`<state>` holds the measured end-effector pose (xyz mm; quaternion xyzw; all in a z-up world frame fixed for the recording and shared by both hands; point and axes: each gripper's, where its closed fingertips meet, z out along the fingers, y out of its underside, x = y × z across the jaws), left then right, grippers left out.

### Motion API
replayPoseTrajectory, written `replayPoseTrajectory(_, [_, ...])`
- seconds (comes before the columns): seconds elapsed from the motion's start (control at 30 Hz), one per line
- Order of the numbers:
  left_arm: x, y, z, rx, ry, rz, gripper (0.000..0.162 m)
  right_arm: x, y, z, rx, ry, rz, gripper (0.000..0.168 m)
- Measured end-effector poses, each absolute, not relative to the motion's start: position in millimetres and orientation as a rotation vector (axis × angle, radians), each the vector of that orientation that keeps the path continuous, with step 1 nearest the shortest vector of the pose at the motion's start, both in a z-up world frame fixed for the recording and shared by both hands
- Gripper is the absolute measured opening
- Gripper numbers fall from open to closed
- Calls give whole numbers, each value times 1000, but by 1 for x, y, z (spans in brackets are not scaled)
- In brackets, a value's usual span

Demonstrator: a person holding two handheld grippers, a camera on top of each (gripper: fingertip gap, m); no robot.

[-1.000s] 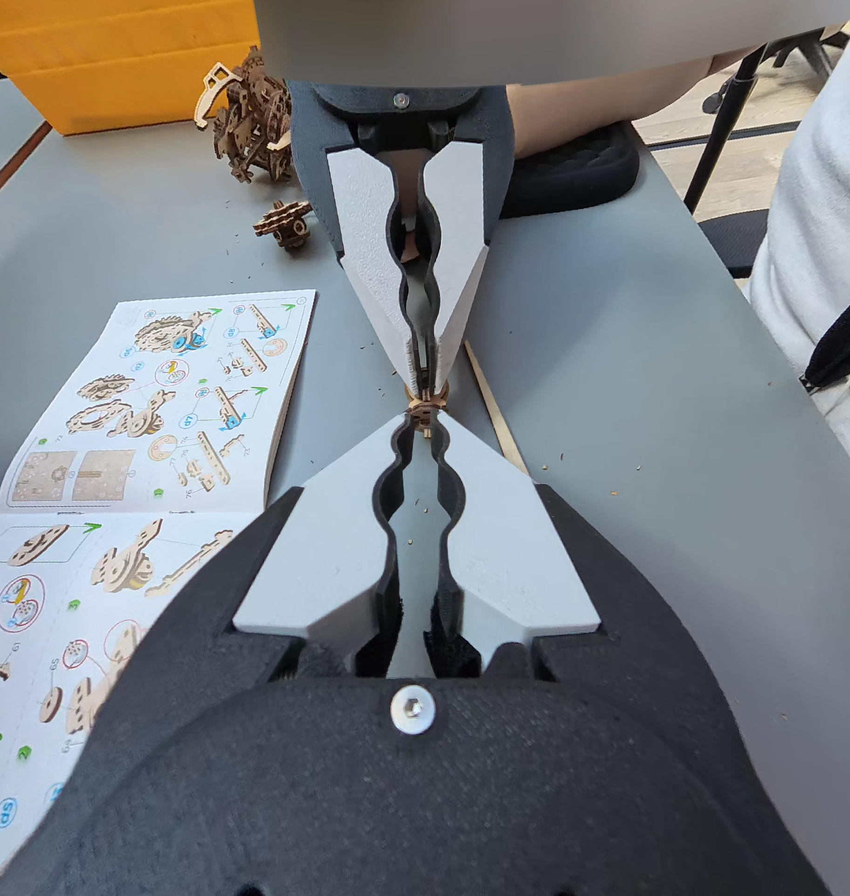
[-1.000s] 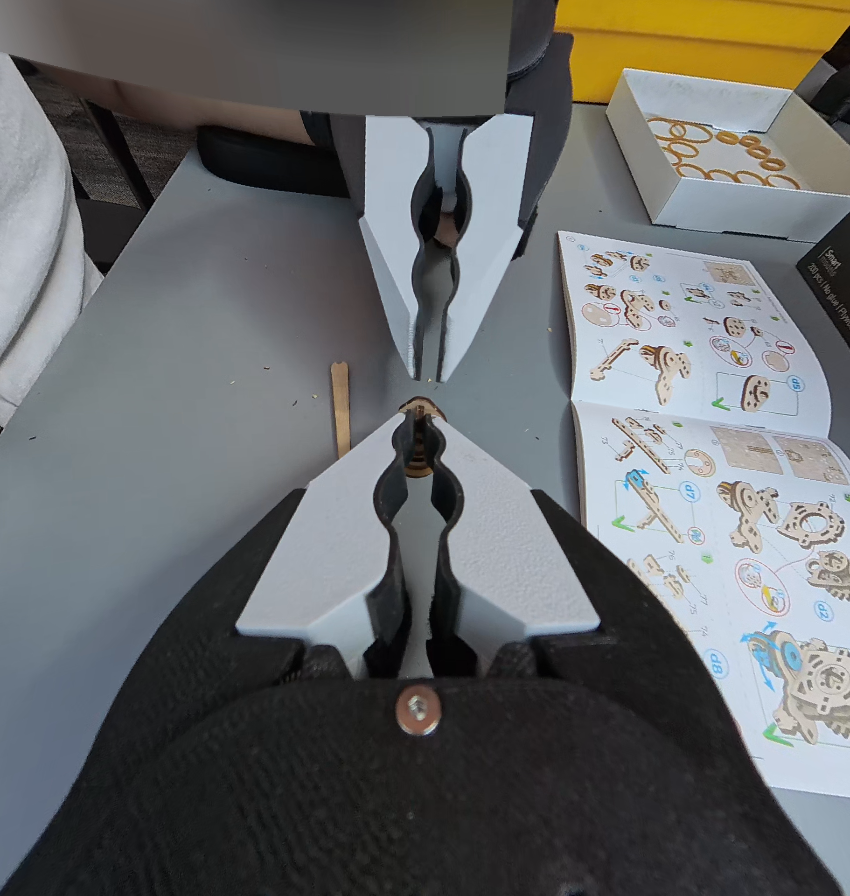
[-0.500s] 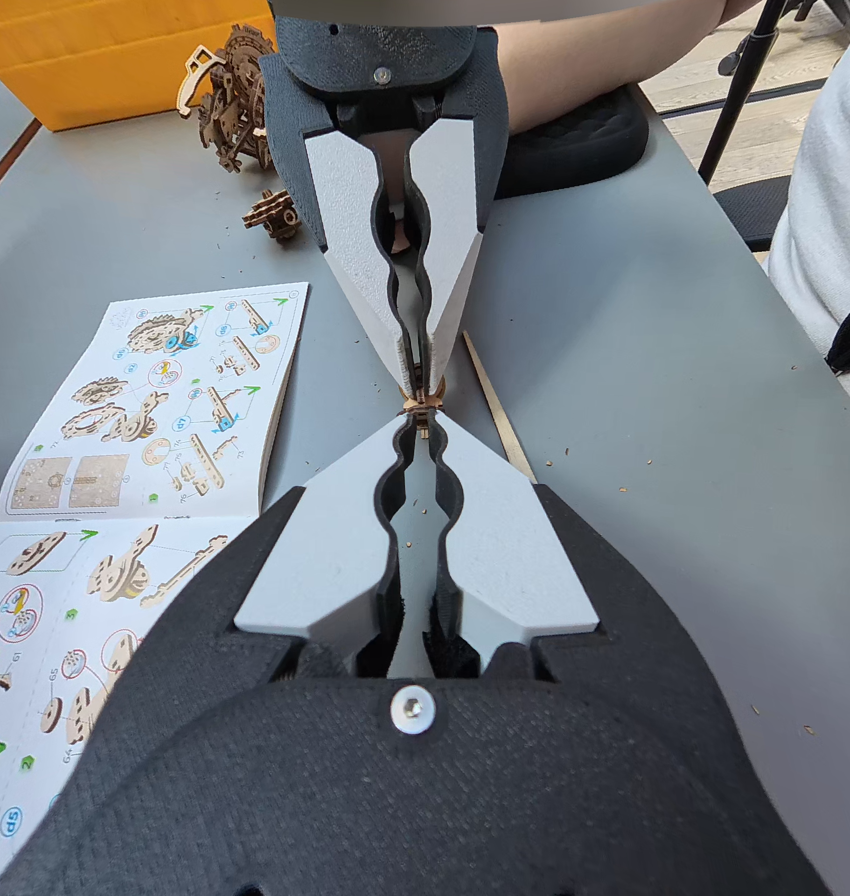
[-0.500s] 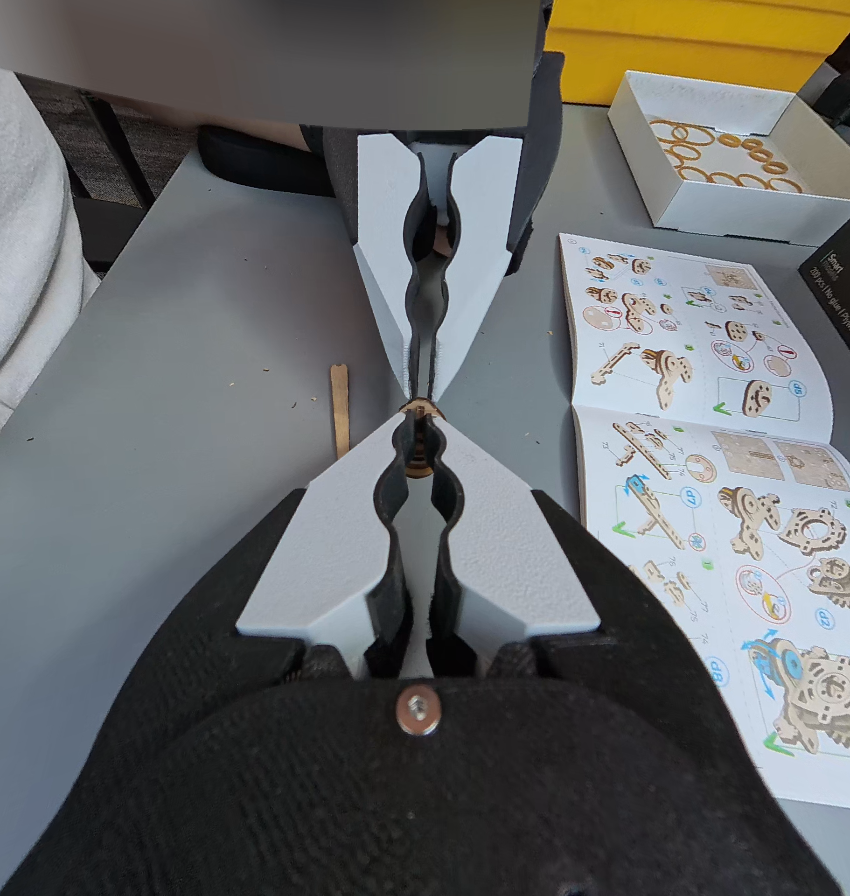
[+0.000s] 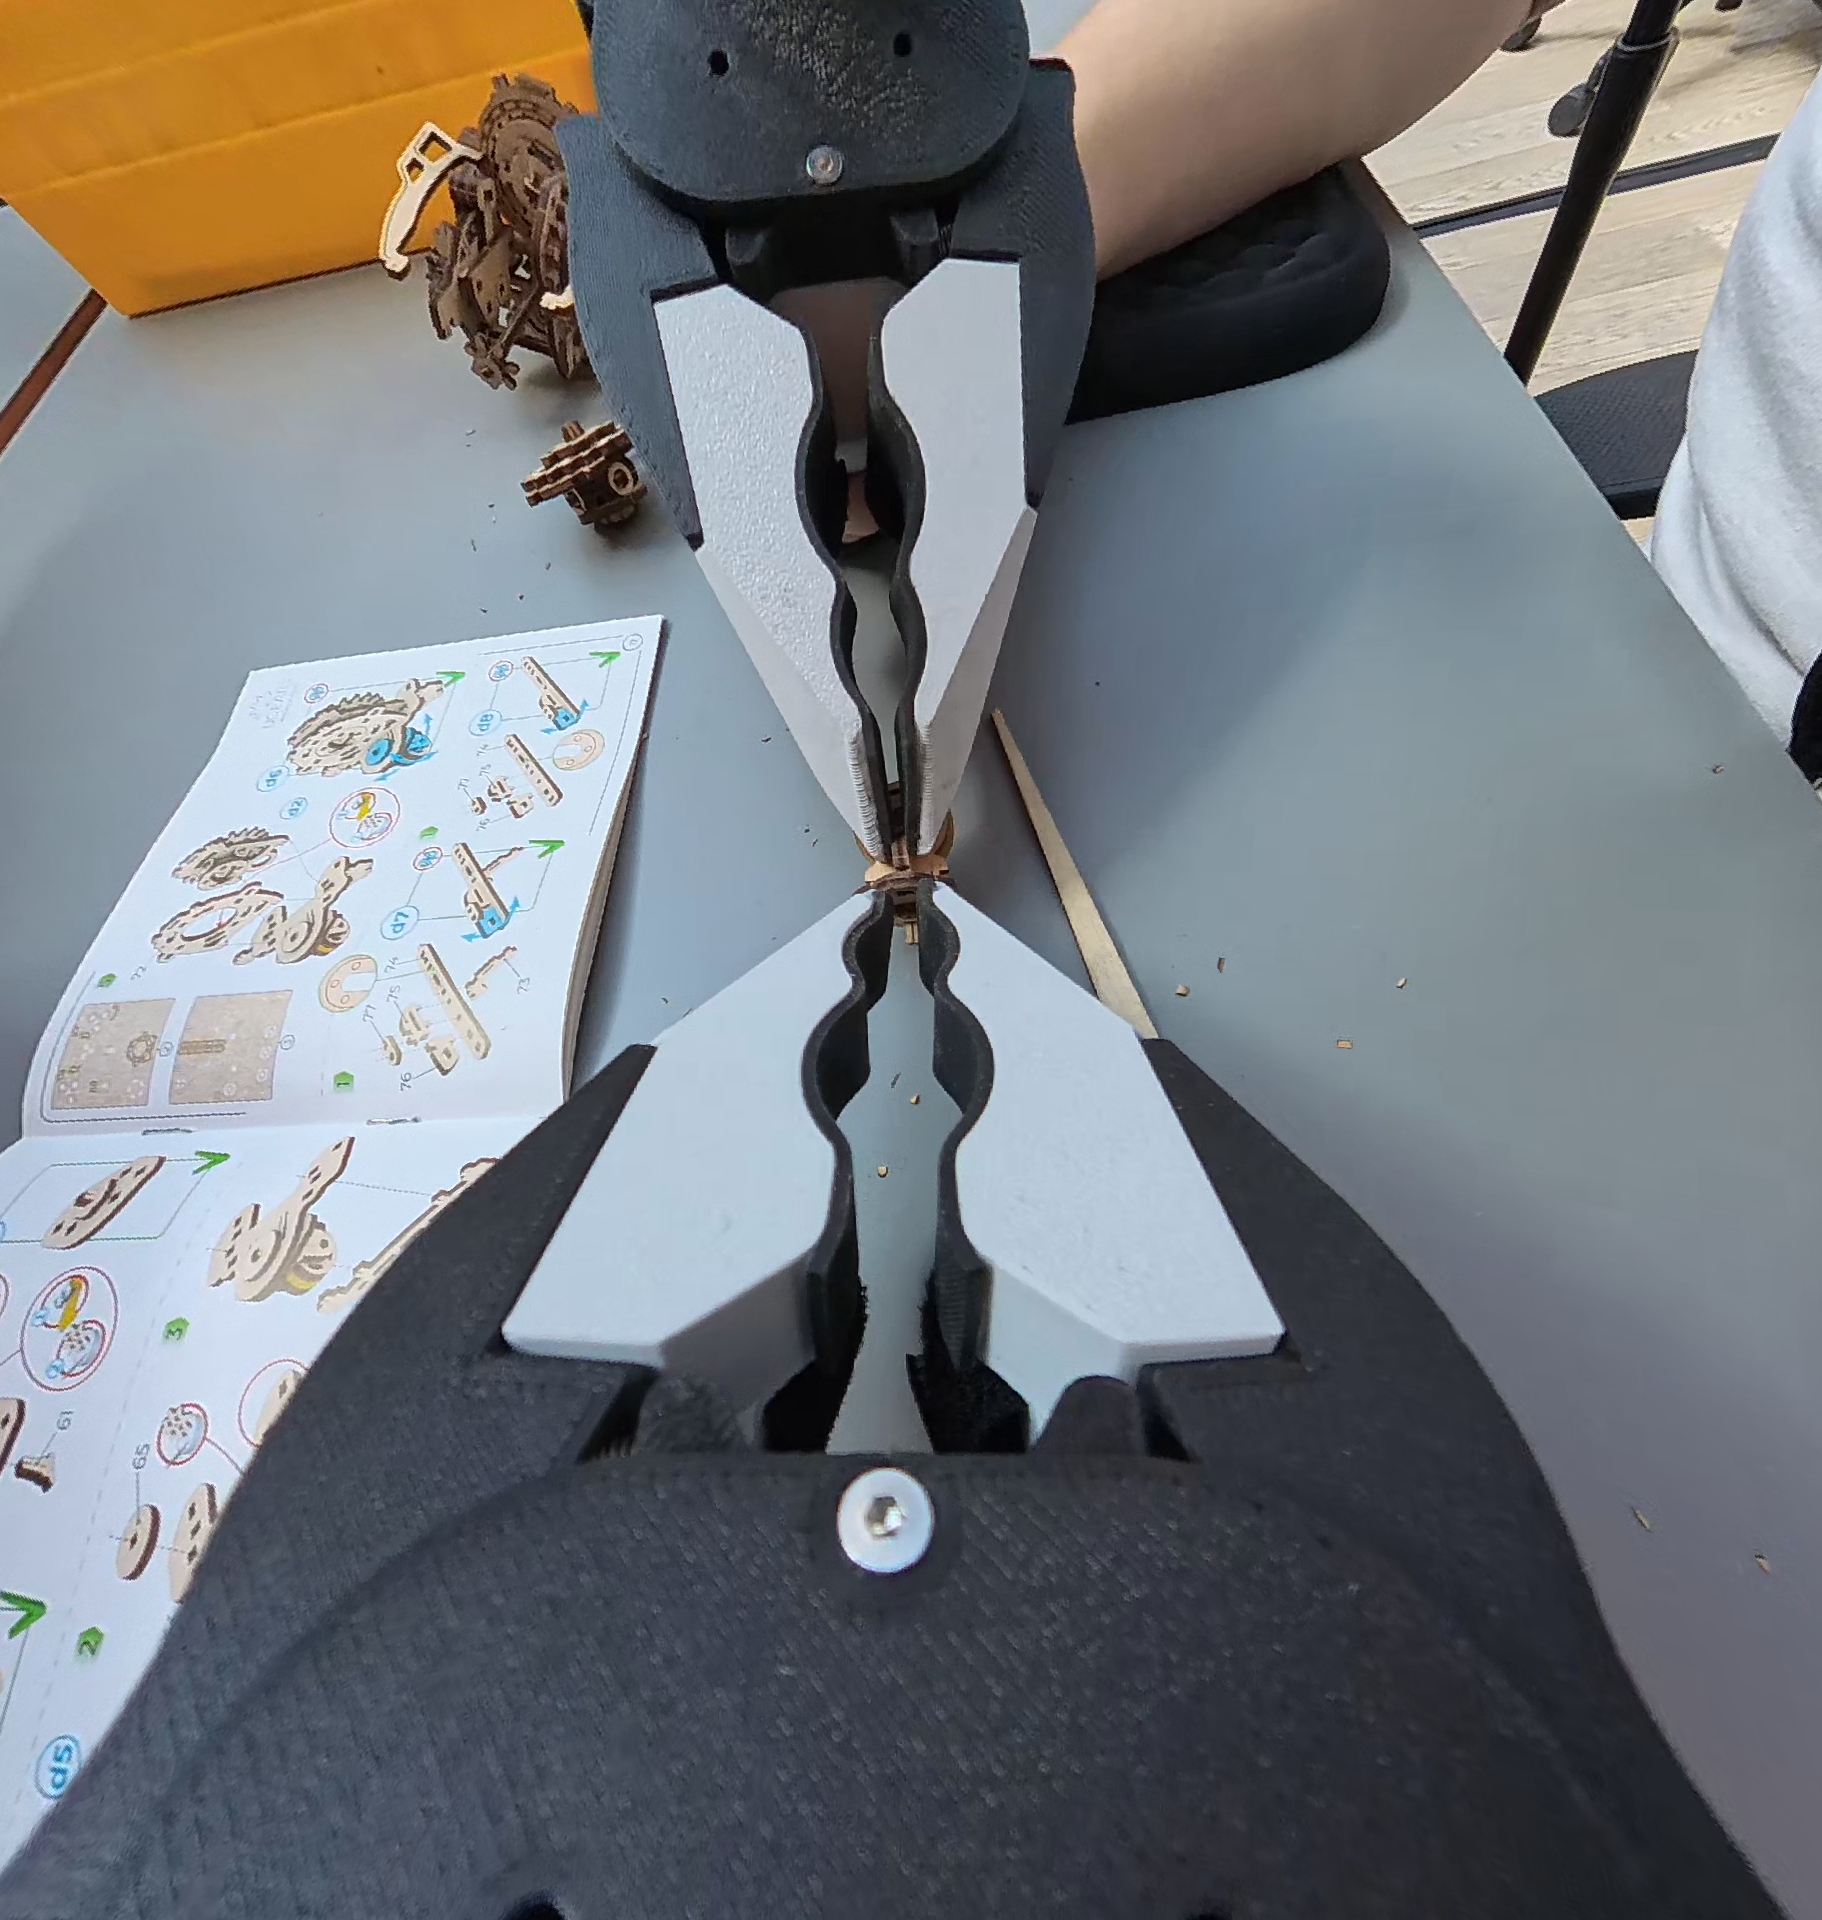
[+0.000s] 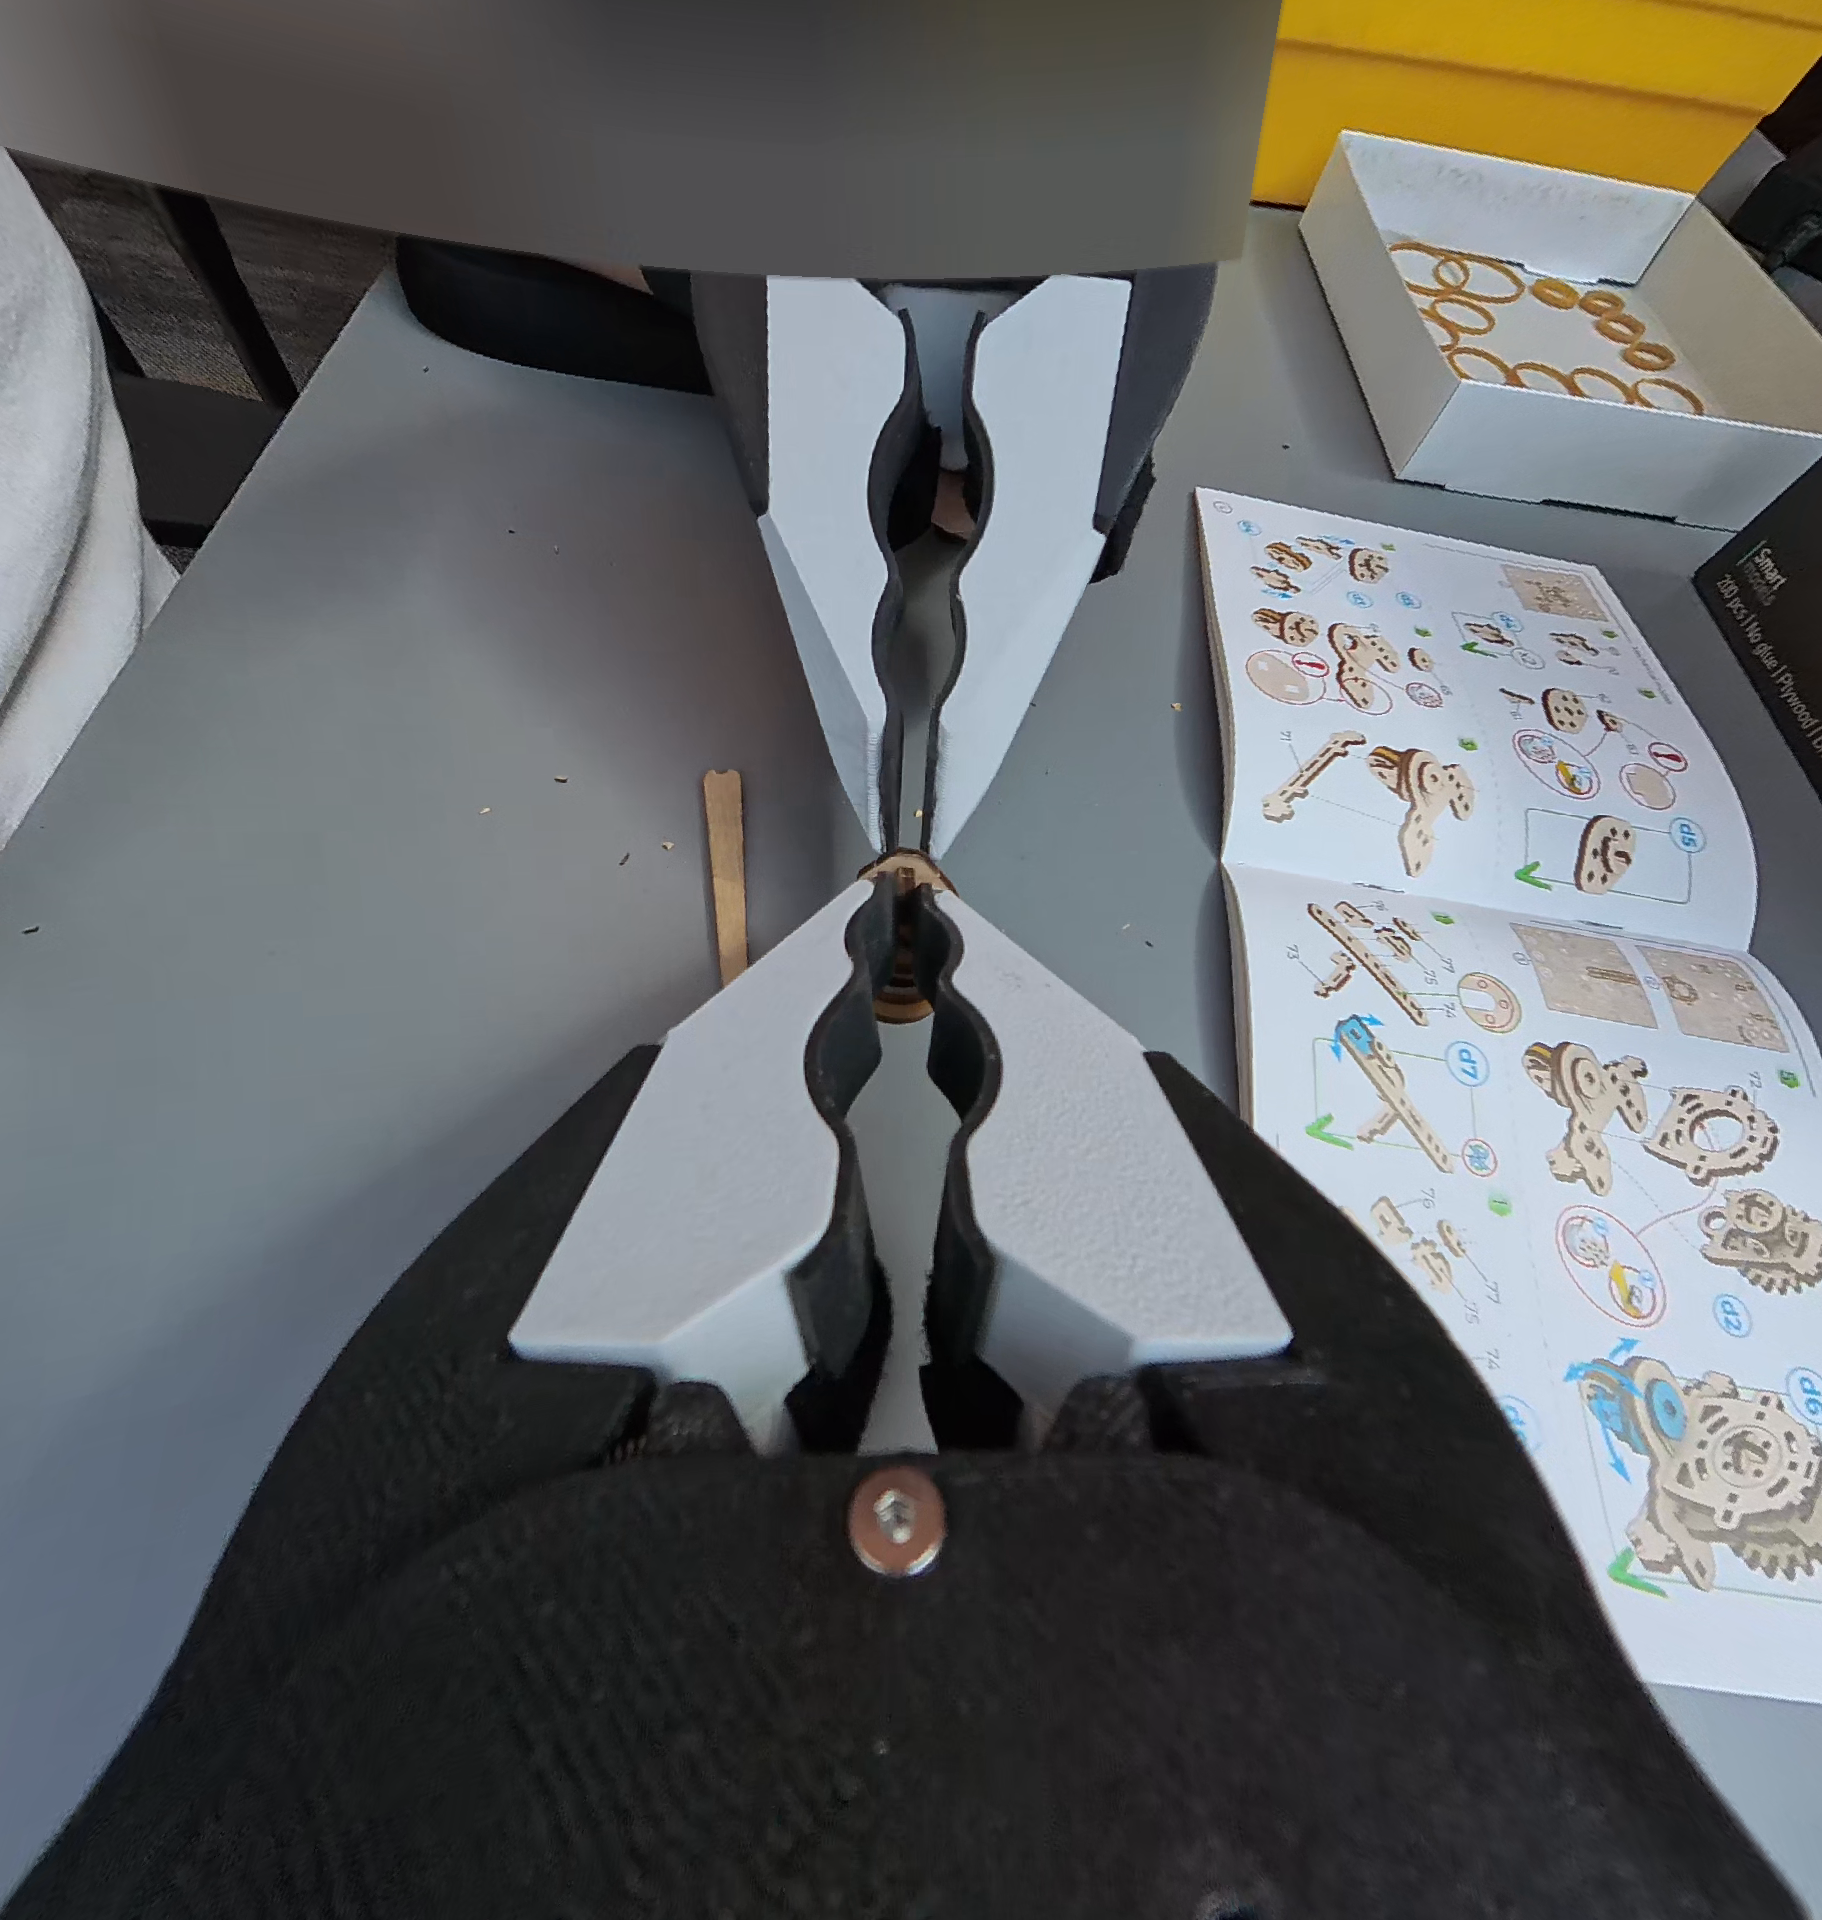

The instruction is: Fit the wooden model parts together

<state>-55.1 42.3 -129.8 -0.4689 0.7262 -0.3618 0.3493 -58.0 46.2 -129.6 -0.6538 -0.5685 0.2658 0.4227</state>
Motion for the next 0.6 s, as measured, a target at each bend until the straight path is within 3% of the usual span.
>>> replayPoseTrajectory(0.6, [-52, 41, -129, -1226, 1866, -935, 1, -56, 45, -131, -1650, -1452, 628, 2])
